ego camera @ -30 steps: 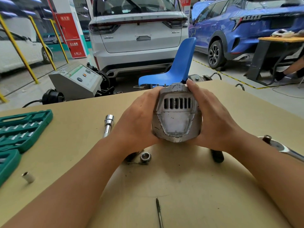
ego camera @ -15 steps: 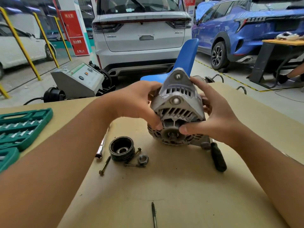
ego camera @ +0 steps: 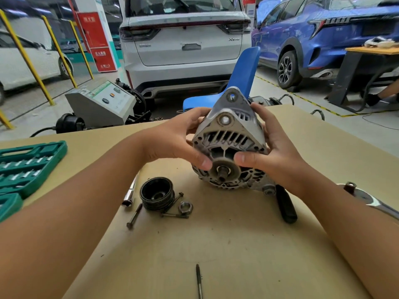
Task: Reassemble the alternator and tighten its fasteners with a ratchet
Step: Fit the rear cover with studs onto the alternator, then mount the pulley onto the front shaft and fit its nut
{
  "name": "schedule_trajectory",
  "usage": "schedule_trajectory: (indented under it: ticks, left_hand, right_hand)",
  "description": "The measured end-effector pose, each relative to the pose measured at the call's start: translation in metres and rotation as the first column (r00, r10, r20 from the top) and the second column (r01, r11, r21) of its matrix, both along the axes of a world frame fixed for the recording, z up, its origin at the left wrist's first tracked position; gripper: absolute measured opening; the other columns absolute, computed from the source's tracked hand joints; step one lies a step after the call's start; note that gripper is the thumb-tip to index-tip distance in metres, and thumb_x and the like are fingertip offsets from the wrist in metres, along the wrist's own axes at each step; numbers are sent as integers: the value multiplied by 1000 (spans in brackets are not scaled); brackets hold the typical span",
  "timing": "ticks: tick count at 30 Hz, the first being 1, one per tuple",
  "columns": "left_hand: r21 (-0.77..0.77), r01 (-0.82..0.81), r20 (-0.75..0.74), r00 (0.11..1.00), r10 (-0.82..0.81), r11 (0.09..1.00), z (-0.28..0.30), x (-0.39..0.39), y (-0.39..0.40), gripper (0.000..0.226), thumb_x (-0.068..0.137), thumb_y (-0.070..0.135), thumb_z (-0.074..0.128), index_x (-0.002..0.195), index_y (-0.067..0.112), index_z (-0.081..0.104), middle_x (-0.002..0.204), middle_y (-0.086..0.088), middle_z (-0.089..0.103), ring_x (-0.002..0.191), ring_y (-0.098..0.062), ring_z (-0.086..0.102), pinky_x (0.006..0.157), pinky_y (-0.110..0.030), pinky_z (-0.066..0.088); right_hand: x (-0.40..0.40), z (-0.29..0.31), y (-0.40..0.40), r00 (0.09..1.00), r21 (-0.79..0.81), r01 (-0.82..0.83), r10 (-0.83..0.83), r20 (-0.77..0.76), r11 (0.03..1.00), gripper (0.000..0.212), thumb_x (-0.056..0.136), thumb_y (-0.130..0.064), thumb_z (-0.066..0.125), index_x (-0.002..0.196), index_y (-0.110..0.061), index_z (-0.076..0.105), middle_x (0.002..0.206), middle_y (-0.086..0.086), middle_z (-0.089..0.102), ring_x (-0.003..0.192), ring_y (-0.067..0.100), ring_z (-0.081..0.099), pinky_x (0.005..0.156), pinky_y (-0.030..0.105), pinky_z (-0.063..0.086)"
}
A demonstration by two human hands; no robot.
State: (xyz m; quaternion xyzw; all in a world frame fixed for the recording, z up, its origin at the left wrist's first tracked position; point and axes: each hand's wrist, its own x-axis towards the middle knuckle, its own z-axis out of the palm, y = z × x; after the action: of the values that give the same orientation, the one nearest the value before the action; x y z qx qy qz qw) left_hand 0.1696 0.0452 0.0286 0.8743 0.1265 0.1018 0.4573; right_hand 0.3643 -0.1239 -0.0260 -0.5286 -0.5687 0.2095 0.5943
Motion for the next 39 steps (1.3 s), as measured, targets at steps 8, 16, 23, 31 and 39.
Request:
schedule_trajectory:
  ticks: [8,16,23,31,39]
  left_hand:
    - [450,-282,-3,948,317,847,-1,-28,-20,115,62,60,88,158,42,27,145,10,52,112,-3,60,89,-31,52]
    - [603,-81,-309,894,325,794,-26,-104,-34,81,61,74,79,133,61,47,119,28,56,104,9,54,83,-28,51]
    - [391,-188,-144,954,262,901,-30,-109,-23,55,71,44,87,120,51,63,114,18,63,76,-7,66,64,-18,51]
    - [-241,-288,377,852,363,927,-42,-81,-71,55,61,20,88,109,29,61,108,-1,69,79,-44,75,70,-58,63]
    - [-156,-448,464,754,466,880,-65,-53,-104,56,59,38,91,105,39,59,100,5,70,57,-29,72,47,-38,57]
  right_hand:
    - [-6,2,-11,983,-31,146,-142,114,989,114,52,-59,90,146,-57,27,126,-28,58,116,-1,60,95,39,56]
    - [-15,9,-21,954,-25,249,-241,177,968,117,45,-62,86,142,-69,21,114,-38,56,105,-14,56,83,20,47]
    - [-13,7,-22,956,-33,258,-250,151,966,109,44,-58,88,131,-77,26,107,-41,58,102,-10,60,85,32,52]
    - [12,11,-26,967,-131,128,-94,238,983,120,49,-39,87,145,-68,21,123,-11,62,111,15,64,84,46,58]
    - [13,12,-28,949,-96,202,-171,266,975,124,44,-44,94,144,-66,25,109,-4,65,94,18,69,71,37,61]
